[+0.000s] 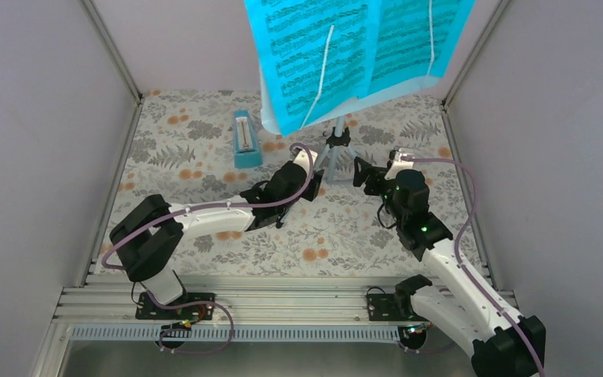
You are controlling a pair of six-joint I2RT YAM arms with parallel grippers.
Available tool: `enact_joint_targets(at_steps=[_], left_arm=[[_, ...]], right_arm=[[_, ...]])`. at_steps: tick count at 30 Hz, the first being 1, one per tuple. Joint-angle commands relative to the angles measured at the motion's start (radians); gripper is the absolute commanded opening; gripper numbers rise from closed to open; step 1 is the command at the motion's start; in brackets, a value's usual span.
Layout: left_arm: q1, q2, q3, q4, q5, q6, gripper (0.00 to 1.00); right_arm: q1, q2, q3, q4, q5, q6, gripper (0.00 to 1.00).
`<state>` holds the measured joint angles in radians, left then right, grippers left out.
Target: Pack up the instrument practice props
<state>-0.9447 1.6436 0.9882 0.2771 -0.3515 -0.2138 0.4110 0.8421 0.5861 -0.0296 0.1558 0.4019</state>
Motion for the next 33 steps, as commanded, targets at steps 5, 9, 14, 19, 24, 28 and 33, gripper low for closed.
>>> enact_joint_targets(at_steps=[5, 9, 14, 19, 24, 28, 33], left_arm=[[0.003, -0.093, -0.101, -0.013, -0.027, -0.105, 0.94], [0.014, -0.205, -0.188, -0.014, -0.032, -0.067, 1.0], [0.061, -0.402, -0.292, -0.099, -0.004, -0.087, 1.0], [0.15, -0.694, -0.28, -0.346, 0.106, -0.166, 1.0], [0.183, -0.902, -0.069, -0.654, 0.256, -0.212, 1.0], [0.184, -0.889, 0.223, -0.873, 0.45, -0.242, 1.0], [0.184, -0.761, 0.504, -0.988, 0.659, -0.284, 0.98]], right_arm=[[0.0, -0.052, 0.031, -0.08, -0.009, 0.063, 1.0], [-0.001, -0.079, 0.053, -0.115, -0.065, 0.064, 1.0], [-0.001, -0.1, 0.048, -0.108, -0.248, 0.034, 1.0], [0.001, -0.071, 0.077, -0.089, -0.553, -0.001, 0.96], [0.016, -0.013, 0.196, -0.161, -0.922, -0.016, 0.86], [0.02, -0.027, 0.356, -0.25, -1.034, -0.016, 0.87], [0.02, 0.023, 0.567, -0.314, -1.081, 0.016, 0.82]])
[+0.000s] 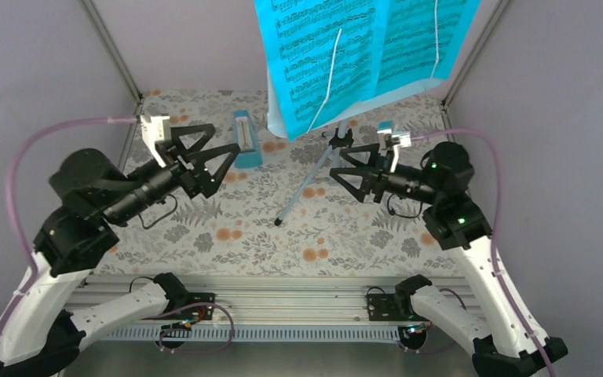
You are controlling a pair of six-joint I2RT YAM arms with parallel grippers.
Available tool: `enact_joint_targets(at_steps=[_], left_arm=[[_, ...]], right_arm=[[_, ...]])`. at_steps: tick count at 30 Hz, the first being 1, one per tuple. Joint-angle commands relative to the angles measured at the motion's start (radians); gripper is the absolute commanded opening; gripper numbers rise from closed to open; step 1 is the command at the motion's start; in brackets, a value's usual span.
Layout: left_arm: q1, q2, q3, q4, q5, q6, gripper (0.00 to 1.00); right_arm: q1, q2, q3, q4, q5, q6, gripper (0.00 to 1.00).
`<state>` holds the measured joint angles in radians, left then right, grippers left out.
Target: Pack up the instrument practice props
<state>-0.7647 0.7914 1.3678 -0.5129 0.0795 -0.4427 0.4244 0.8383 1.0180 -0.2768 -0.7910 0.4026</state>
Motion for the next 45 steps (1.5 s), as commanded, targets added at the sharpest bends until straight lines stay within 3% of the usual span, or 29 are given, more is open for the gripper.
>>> enact_joint_targets(at_steps=[1, 9, 17, 30, 37, 45], left_arm=[[0.004, 0.111, 0.152, -0.195, 0.256, -0.063, 0.96], [-0.008, 0.257, 0.254, -0.159, 0.348, -0.066, 0.77], [-0.069, 0.32, 0.289, -0.102, 0.293, -0.067, 0.67], [-0.105, 0.385, 0.362, -0.145, 0.072, -0.049, 0.64], [-0.106, 0.41, 0.368, -0.089, 0.113, -0.041, 0.64], [-0.105, 0.456, 0.422, -0.121, 0.065, -0.02, 0.58]], right_arm=[[0.007, 0.043, 0.169, -0.064, -0.147, 0.031, 0.81], [0.007, 0.165, 0.36, 0.052, -0.15, 0.189, 0.72], [0.006, 0.237, 0.454, 0.08, -0.094, 0.25, 0.64], [0.007, 0.283, 0.534, 0.139, -0.075, 0.28, 0.6], [0.007, 0.301, 0.548, 0.162, -0.083, 0.295, 0.59], [0.006, 0.351, 0.599, 0.157, -0.061, 0.301, 0.55]])
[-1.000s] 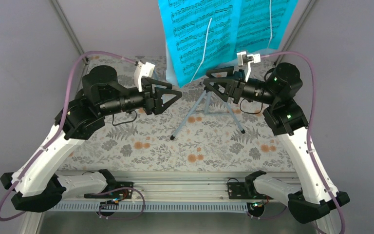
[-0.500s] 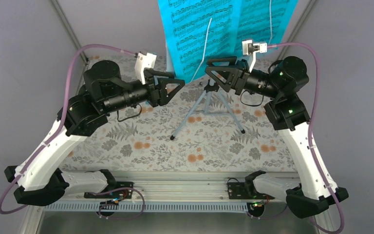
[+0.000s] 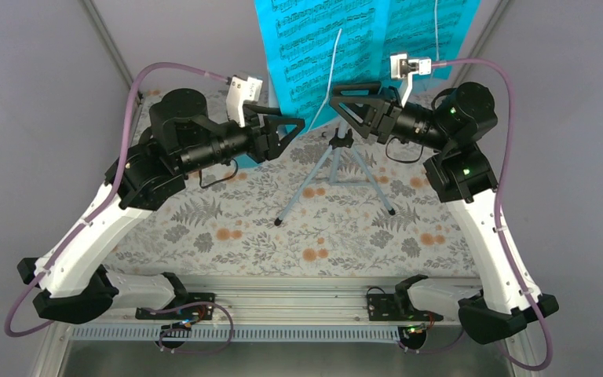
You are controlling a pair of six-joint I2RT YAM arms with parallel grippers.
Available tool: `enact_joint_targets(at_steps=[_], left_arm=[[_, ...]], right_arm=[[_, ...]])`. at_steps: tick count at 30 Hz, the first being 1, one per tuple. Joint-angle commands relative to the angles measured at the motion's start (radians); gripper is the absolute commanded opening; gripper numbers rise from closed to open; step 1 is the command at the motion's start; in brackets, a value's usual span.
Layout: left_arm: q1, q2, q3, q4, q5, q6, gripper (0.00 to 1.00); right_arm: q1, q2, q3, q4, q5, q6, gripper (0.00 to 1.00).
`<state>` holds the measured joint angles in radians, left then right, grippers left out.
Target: Pack up the instrument practice props
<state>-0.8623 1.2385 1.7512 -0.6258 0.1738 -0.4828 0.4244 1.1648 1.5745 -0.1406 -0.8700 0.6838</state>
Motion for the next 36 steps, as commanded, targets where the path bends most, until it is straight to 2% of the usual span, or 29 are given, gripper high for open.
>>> enact_joint_targets(at_steps=[1, 5, 10, 16, 20, 22, 23, 24, 36], left_arm=[[-0.007, 0.015, 0.043, -0.007, -0.036, 0.023, 0.57], [-0.007, 0.031, 0.049, 0.008, -0.042, 0.031, 0.56], [-0.007, 0.043, 0.04, 0.04, -0.046, 0.036, 0.48], [-0.007, 0.032, 0.022, 0.057, -0.083, 0.042, 0.28], [-0.007, 0.004, -0.013, 0.075, -0.116, 0.044, 0.11], [-0.007, -0.005, -0.022, 0.077, -0.132, 0.044, 0.03], [-0.007, -0.01, -0.027, 0.08, -0.137, 0.047, 0.03], [-0.007, -0.014, -0.03, 0.08, -0.139, 0.051, 0.02], [0.008, -0.103, -0.077, 0.012, -0.248, 0.046, 0.02]], right_arm=[[0.006, 0.034, 0.052, 0.02, 0.019, 0.022, 0.54], [0.008, 0.062, 0.073, 0.042, 0.019, 0.05, 0.52], [0.01, 0.083, 0.085, 0.068, 0.032, 0.073, 0.48], [0.014, 0.122, 0.103, 0.114, 0.028, 0.106, 0.41], [0.017, 0.14, 0.107, 0.148, 0.012, 0.111, 0.27], [0.017, 0.136, 0.097, 0.169, 0.003, 0.097, 0.15], [0.017, 0.131, 0.09, 0.175, 0.007, 0.087, 0.06], [0.017, 0.126, 0.08, 0.179, 0.013, 0.075, 0.04], [0.017, 0.106, 0.008, 0.22, 0.047, 0.051, 0.04]])
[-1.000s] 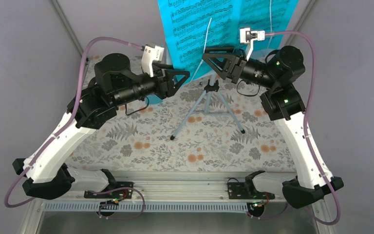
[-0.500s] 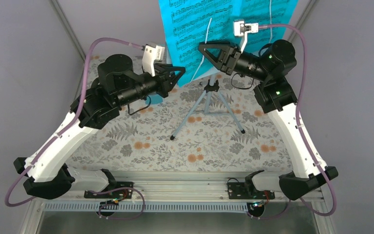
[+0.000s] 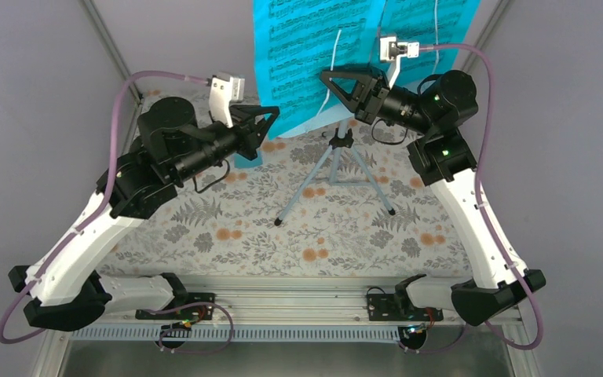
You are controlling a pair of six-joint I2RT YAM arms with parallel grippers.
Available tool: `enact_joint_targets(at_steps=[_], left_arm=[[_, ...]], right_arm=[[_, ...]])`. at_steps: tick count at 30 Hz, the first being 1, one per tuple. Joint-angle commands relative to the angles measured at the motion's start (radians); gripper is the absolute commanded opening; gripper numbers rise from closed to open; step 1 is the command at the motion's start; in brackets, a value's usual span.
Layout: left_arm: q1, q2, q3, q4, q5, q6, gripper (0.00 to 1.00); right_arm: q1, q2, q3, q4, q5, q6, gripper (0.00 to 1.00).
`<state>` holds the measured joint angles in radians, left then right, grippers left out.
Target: Pack up the instrument practice props
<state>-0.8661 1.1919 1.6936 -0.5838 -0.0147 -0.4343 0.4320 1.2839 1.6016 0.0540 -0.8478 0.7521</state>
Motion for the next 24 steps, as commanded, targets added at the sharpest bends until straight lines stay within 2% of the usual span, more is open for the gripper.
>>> enact_joint_targets(at_steps=[1, 6, 13, 24], left_arm=[[0.021, -0.066, -0.026, -0.043, -0.062, -0.001, 0.02], [0.111, -0.1, -0.085, -0.098, -0.033, 0.008, 0.02], [0.226, -0.161, -0.208, -0.066, 0.006, -0.009, 0.02], [0.349, -0.325, -0.579, 0.02, 0.029, -0.137, 0.02]], right_arm=[[0.01, -0.013, -0.021, 0.023, 0.028, -0.017, 0.04], [0.01, -0.013, -0.031, 0.013, 0.041, -0.022, 0.04], [0.009, -0.017, -0.045, 0.008, 0.051, -0.019, 0.04], [0.009, -0.023, -0.051, -0.007, 0.071, -0.028, 0.04]])
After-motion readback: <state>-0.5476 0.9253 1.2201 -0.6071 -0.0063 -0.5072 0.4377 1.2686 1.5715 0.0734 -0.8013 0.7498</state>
